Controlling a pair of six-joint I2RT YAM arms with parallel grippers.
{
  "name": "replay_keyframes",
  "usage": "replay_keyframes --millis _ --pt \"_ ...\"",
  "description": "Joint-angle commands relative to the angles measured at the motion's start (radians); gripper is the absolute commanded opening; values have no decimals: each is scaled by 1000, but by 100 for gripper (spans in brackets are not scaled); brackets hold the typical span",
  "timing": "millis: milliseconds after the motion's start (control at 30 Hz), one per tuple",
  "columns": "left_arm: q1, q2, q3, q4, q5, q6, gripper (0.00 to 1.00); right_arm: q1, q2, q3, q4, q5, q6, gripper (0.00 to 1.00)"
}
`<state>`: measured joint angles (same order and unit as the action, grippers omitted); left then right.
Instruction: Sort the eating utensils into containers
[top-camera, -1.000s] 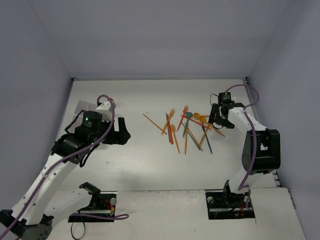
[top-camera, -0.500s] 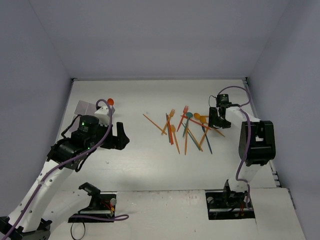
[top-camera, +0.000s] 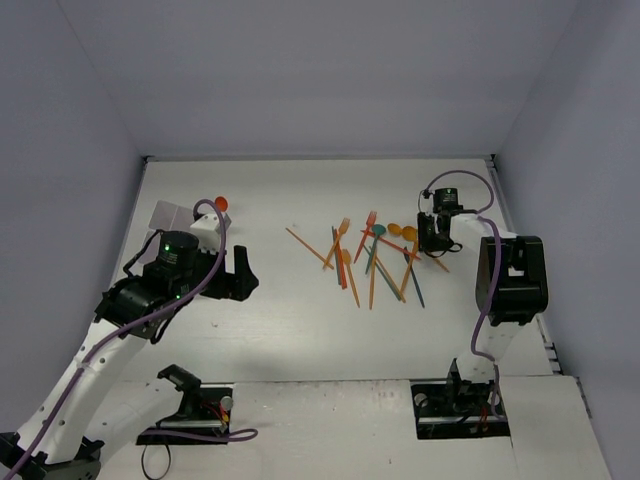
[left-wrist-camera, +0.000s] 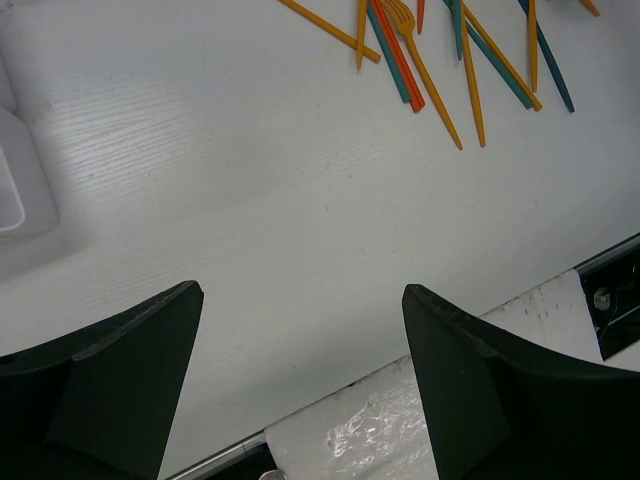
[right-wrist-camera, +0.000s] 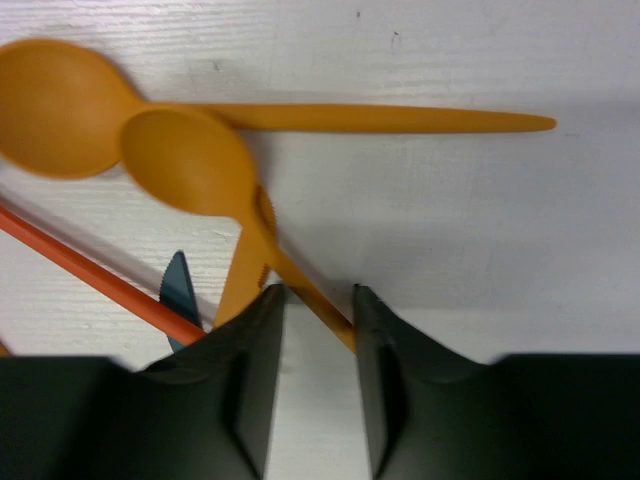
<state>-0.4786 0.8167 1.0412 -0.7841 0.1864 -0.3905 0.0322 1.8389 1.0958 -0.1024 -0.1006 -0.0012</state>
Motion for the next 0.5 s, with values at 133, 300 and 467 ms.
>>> replay_keyframes --millis 133,300,467 --pt "0 21 39 19 5 13 79 13 -4 -53 -37 -119 1 9" --pt "0 38 79 20 20 -12 79 73 -91 -91 -37 -50 22 0" --pt "0 61 160 23 41 -56 79 130 -232 -111 -42 53 65 0"
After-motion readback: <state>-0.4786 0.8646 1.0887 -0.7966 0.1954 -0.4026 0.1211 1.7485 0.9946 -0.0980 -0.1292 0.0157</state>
